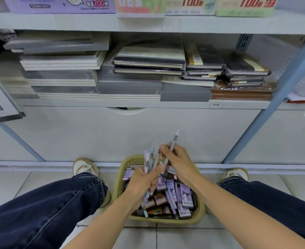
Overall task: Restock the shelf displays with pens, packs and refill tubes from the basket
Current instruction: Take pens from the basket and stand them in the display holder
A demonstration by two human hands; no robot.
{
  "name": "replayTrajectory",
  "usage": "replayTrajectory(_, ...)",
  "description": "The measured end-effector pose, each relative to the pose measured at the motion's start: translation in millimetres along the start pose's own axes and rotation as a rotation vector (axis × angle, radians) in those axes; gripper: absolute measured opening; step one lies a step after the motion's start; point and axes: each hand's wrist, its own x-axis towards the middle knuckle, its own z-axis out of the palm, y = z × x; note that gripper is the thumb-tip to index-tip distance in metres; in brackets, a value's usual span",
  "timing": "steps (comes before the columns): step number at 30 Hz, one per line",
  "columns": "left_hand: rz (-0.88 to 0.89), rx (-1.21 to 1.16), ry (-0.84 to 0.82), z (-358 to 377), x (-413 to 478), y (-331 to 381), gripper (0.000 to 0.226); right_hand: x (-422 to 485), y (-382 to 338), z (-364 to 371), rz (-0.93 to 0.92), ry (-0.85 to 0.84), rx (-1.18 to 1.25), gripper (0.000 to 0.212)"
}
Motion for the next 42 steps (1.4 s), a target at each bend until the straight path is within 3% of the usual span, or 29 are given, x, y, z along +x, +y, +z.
replayTrajectory(5,0.104,0.051,0.044,3.0,-10.7,39.9,0.025,2.7,-43.5,10.1,-0.082,-0.022,-0.043,0.018)
replayTrajectory(9,0.249,0.091,0.096,0.5,-18.4,90.1,0.016,8.1,-110.5,15.7,-0.244,0.06,0.024,0.02)
replayTrajectory(15,0.471,0.148,0.095,-2.2,-36.0,185.0,0.02,12.3,-229.4,26.9,-0.469,0.011,-0.04,0.012)
replayTrajectory(19,0.61,0.073,0.113,-6.2,-44.0,257.9,0.031,16.9,-314.1,36.8,-0.629,0.021,0.002,0.013)
replayTrajectory(25,0.753,0.035,0.129,-21.8,-43.1,343.8,0.031,45.5,-413.9,56.8,-0.847,0.086,-0.04,0.007)
replayTrajectory(34,0.832,0.05,0.085,-38.0,-12.8,379.1,0.032,122.2,-423.8,82.0,-0.841,0.108,-0.521,0.009)
replayTrajectory(42,0.818,0.064,0.073,-43.7,1.3,378.8,0.034,145.9,-420.9,93.2,-0.774,0.033,-0.741,0.01)
